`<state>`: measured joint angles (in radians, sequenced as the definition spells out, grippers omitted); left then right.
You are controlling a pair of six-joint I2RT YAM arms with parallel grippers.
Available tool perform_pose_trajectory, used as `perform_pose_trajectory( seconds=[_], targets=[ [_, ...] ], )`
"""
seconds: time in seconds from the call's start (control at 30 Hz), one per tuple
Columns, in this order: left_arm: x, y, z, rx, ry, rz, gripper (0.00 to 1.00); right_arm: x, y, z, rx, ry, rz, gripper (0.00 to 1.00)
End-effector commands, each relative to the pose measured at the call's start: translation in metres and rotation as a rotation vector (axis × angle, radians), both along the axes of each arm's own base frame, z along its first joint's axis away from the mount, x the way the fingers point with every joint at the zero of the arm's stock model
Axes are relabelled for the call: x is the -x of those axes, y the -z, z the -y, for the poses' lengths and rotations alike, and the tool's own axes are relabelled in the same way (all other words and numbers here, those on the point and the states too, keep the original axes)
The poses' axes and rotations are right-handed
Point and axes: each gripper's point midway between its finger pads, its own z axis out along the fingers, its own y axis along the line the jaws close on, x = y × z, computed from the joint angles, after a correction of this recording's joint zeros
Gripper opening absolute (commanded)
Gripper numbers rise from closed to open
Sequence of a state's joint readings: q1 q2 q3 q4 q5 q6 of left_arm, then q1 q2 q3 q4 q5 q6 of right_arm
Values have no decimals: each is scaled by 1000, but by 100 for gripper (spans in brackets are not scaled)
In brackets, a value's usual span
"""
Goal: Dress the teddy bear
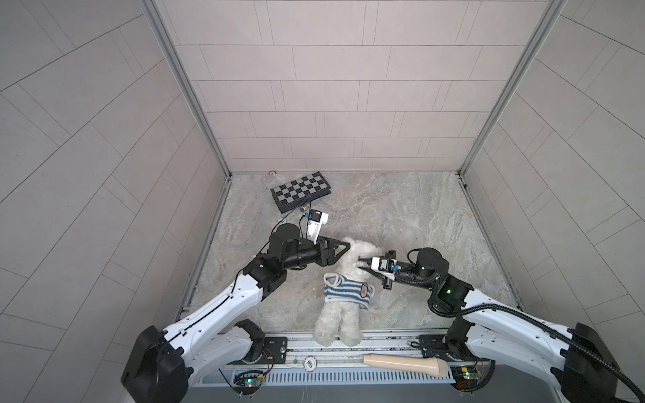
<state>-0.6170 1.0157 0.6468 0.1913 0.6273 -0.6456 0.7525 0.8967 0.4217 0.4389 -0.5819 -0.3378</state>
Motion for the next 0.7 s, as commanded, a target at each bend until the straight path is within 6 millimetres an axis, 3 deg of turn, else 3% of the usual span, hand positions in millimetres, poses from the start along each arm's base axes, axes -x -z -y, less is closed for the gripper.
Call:
perform_pose_trajectory(
  seconds=[0.0,0.1,0.2,0.47,0.67],
  targets=[
    [-1,-23,4,50,4,68,35,5,-22,-2,-38,-25,75,6],
    [-1,-22,3,46,-3,69,14,5,-20,-2,-29,-23,77,11],
    [-2,-23,1,41,-19,72,0,6,-19,-1,-22,-20,79,17],
    [-9,-34,-6,25,-71,130,0,15,-14,7,9,-5,65,55],
    [-9,-32,-15,-112,-80,193,0,24,-20,19,-17,10,8,60]
  ],
)
